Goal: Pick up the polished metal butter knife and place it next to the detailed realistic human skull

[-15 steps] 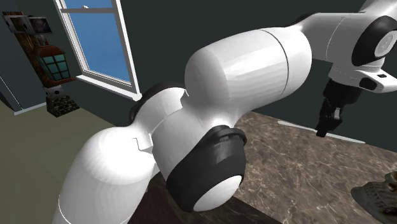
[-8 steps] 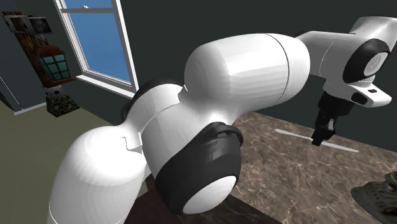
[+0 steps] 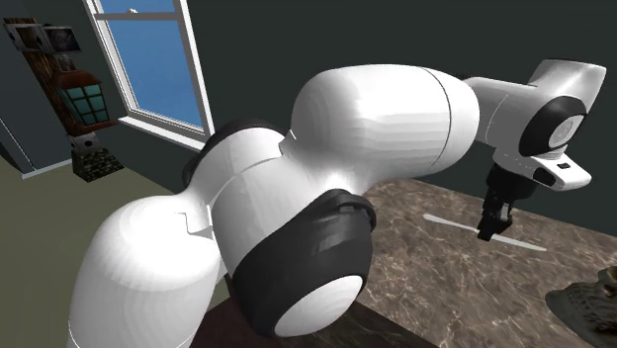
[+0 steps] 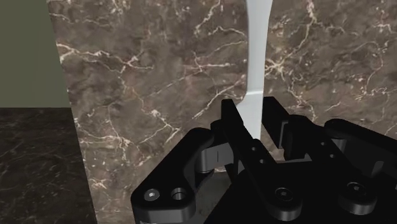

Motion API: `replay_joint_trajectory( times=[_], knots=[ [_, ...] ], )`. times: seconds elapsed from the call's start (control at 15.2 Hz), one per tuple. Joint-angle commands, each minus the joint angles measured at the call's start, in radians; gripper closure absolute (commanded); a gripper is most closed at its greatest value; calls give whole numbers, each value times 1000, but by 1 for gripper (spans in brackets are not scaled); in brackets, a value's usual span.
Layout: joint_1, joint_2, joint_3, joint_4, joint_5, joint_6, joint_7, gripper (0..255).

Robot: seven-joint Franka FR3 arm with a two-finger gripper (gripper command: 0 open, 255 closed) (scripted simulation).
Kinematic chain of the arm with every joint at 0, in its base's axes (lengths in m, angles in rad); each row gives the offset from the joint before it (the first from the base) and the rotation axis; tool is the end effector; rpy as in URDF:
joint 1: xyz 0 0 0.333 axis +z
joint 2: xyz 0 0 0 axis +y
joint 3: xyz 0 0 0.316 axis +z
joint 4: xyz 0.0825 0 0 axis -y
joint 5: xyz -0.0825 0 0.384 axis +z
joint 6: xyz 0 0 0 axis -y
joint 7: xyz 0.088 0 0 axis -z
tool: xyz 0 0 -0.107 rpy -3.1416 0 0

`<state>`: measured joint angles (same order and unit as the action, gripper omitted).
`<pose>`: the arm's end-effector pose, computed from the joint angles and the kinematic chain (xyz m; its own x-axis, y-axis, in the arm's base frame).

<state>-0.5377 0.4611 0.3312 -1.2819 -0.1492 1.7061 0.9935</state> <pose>0.6590 -0.1998 0.4969 0.3528 -0.9357 -0.0054 -0.9356 -0.3528 0.0125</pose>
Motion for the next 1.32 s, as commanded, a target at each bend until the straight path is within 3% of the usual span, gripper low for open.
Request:
replay_joint_trajectory(
  times=[0.0,1.25],
  knots=[
    [-3,-3,0,-31,0,29,1,255],
    [-14,33,-11,-234,-17,265,16,255]
  ],
)
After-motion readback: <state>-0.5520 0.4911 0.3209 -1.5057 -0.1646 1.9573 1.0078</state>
